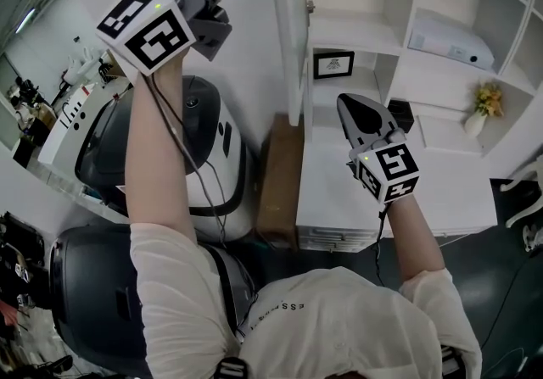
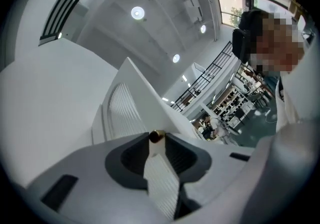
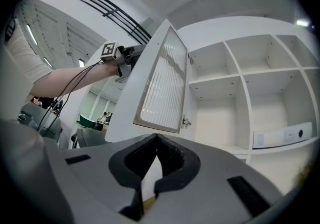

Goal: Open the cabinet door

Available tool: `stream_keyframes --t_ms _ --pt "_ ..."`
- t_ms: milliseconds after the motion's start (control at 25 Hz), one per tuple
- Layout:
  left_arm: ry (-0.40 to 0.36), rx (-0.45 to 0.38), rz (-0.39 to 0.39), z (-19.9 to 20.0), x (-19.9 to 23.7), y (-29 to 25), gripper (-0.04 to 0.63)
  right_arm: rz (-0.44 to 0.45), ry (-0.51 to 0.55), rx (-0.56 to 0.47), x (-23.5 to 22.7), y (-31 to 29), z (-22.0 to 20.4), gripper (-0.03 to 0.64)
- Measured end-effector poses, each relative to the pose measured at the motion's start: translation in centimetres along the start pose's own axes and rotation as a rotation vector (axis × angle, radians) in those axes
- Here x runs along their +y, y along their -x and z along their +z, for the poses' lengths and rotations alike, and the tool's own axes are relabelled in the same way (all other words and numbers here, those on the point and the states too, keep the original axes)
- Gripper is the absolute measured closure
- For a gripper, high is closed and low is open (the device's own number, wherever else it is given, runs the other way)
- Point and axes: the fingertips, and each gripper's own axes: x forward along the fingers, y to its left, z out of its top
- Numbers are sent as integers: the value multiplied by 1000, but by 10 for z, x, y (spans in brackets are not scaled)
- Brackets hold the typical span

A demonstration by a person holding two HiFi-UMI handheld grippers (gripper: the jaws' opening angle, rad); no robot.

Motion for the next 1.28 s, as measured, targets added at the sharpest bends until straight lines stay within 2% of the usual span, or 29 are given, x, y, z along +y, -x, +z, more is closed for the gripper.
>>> stream_keyframes --t_ms 120,320,400,480,800,920,1080,1280 --pt "-54 35 60 -13 -4 7 511 11 -9 10 2 1 -6 603" --pt "-123 35 219 -31 -22 39 488 45 -15 9 9 10 -13 603" --pt "-178 72 275 -44 -36 54 488 53 -15 17 10 16 -17 603" --pt "-190 109 307 -60 -54 68 488 54 -18 25 7 23 -22 603" --pt "-114 234 273 -125 -143 95 489 13 -16 23 -17 57 -40 603" --pt "-70 272 285 -151 -167 102 489 -1 -22 9 -22 69 -46 603" --pt "24 331 284 -195 -207 104 489 11 -10 4 -19 82 -56 603" --pt "154 392 262 -244 -249 99 491 16 -52 10 -17 95 -70 603"
